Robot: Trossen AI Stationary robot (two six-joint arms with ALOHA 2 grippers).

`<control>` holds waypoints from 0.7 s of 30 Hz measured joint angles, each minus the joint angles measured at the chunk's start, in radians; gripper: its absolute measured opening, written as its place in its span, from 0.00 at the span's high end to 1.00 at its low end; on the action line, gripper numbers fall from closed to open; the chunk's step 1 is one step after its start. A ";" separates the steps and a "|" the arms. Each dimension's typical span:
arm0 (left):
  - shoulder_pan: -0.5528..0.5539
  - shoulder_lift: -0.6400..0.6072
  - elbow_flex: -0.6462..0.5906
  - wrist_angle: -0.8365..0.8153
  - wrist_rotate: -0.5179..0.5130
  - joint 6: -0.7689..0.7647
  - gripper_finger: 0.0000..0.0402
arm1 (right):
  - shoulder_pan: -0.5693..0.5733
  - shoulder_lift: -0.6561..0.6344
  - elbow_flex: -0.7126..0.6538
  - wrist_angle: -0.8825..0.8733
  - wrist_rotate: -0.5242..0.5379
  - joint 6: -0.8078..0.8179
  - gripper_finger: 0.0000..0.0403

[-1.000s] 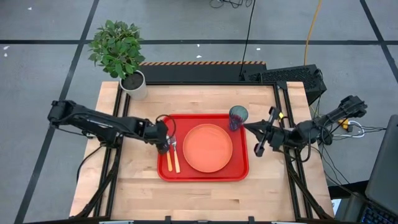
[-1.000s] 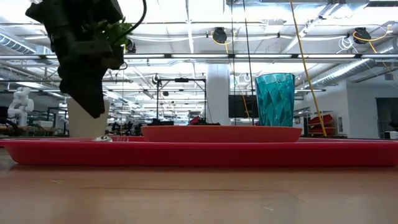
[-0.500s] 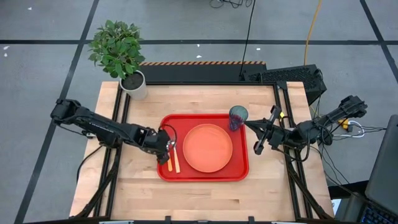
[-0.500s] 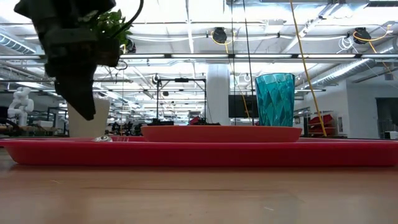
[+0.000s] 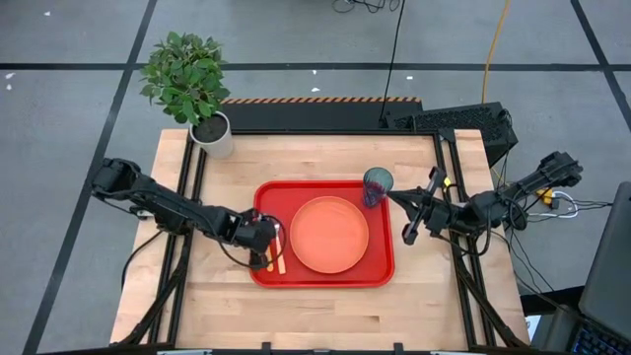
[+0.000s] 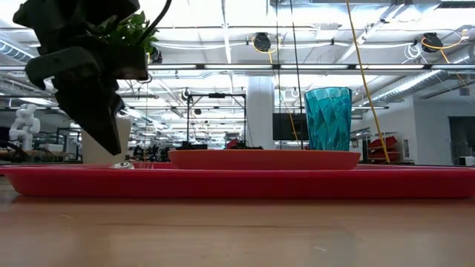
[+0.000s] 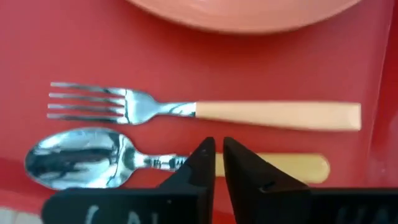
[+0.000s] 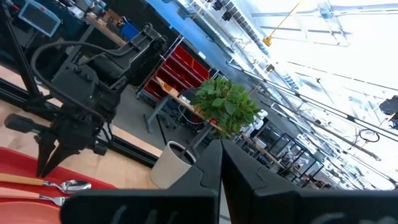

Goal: Pick and place plate/cup/fork/spoon on tray
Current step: Adjust the utensils on the red tray

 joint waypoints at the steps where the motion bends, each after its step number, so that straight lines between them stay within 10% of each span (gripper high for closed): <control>1: 0.000 0.000 0.000 0.006 0.000 0.000 0.93 | -0.003 0.000 0.000 0.000 0.000 0.000 1.00; 21: 0.116 0.086 0.026 -0.052 0.025 0.043 0.99 | -0.027 0.000 0.000 -0.008 -0.004 0.026 1.00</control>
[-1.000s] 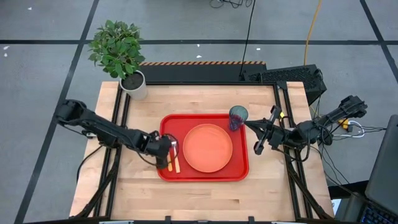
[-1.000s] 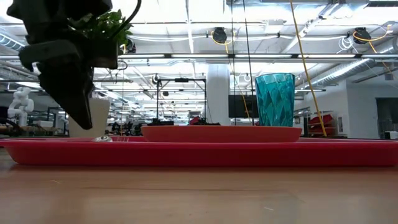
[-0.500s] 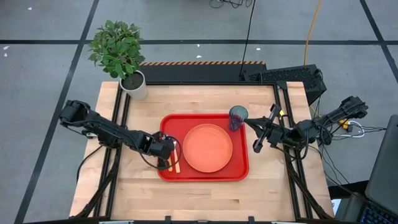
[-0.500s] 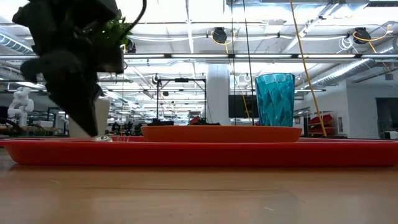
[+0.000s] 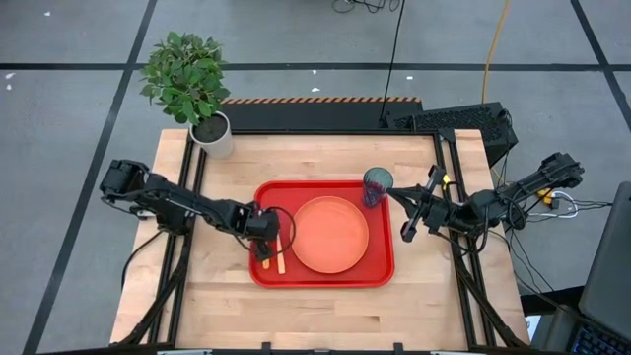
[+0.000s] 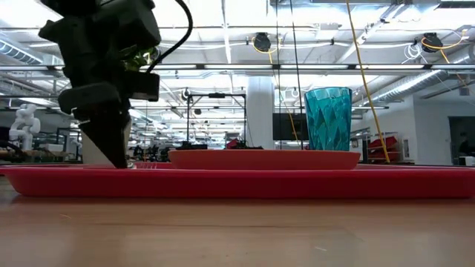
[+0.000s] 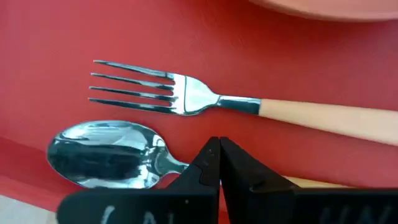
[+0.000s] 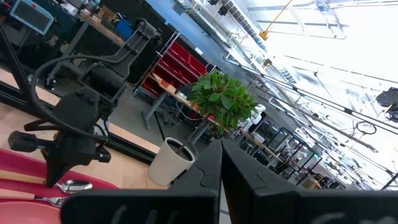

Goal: Pick and place plate/cup/fork/spoon on tray
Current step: Adjust the utensils on the red tray

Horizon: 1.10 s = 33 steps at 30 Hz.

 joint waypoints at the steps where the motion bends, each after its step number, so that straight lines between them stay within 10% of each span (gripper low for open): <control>1: 0.005 0.000 0.004 -0.005 0.002 0.011 0.99 | -0.001 0.000 0.000 0.000 0.000 0.000 1.00; 33: 0.069 0.110 0.036 0.032 0.013 0.077 0.98 | -0.002 0.000 0.000 -0.008 -0.001 0.008 1.00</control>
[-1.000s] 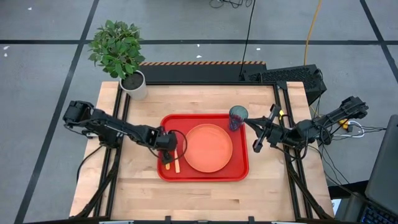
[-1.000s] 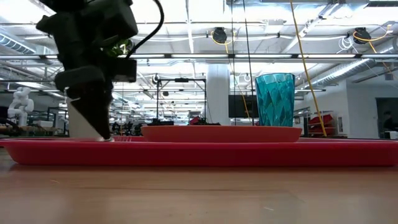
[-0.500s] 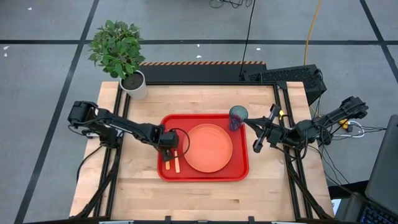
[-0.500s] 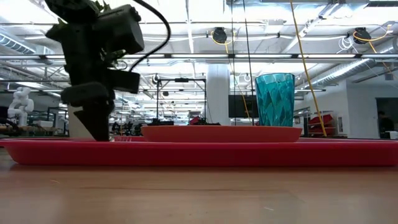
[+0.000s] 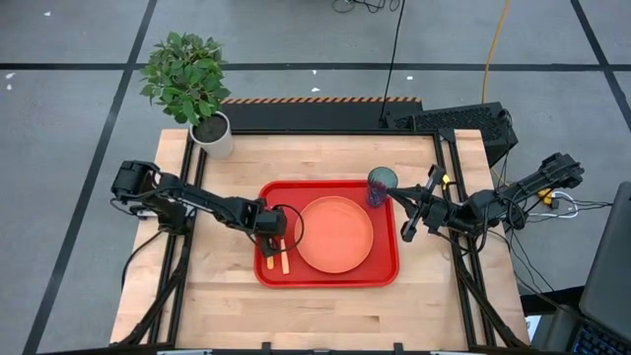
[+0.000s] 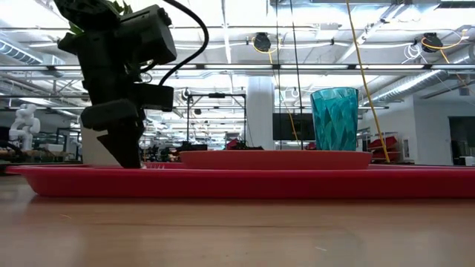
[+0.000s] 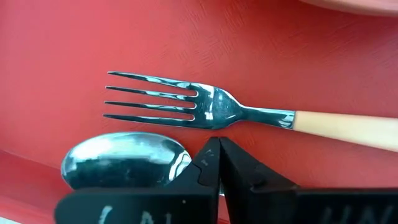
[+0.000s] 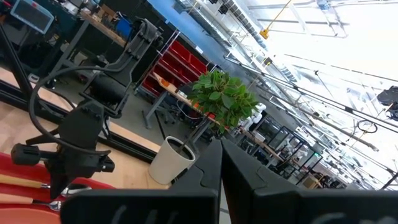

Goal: Pick and place plate/cup/fork/spoon on tray
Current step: Adjust the utensils on the red tray

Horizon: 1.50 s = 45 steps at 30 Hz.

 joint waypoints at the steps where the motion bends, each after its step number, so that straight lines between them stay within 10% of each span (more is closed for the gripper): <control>1: 0.000 0.000 0.000 0.000 -0.003 0.001 0.98 | 0.000 0.000 0.000 0.000 0.000 0.000 1.00; 45: 0.089 -0.010 0.087 -0.141 -0.132 0.141 0.98 | 0.000 0.000 0.000 -0.001 0.000 0.001 1.00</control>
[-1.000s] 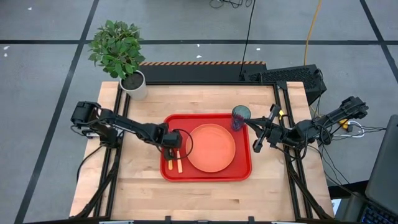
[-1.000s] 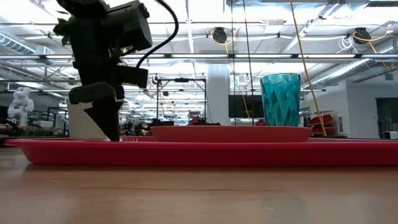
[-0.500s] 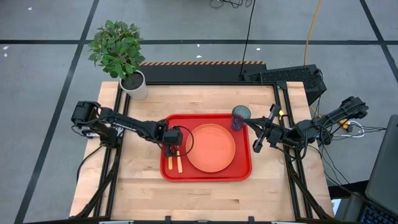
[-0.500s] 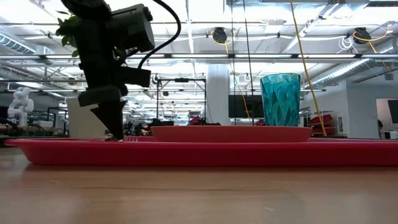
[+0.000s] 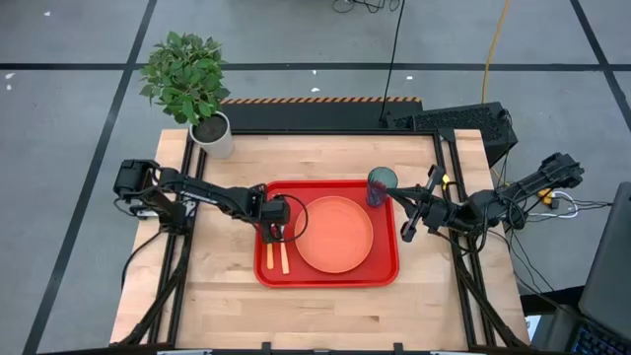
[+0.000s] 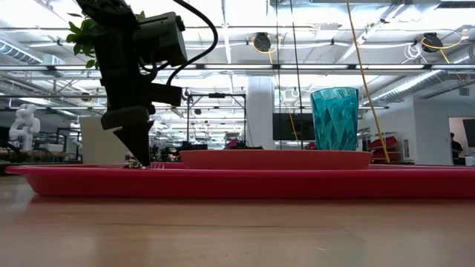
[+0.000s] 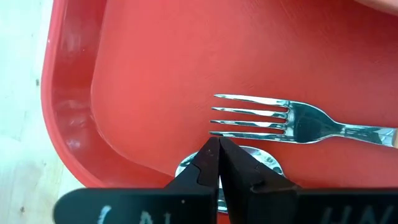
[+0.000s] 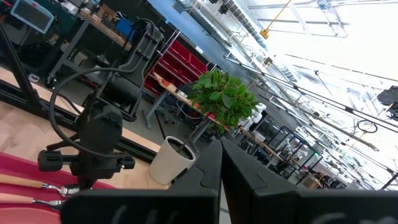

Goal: Pick and place plate/cup/fork/spoon on tray
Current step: Adjust the utensils on the red tray

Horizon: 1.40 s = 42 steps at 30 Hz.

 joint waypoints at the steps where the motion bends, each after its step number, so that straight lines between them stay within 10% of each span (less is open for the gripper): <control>1: 0.002 0.000 0.000 0.000 -0.001 0.000 0.98 | 0.000 0.000 0.000 0.000 0.000 0.000 1.00; 42: -0.008 0.003 0.002 -0.076 -0.001 -0.035 0.97 | 0.000 0.000 0.000 -0.003 0.000 0.004 1.00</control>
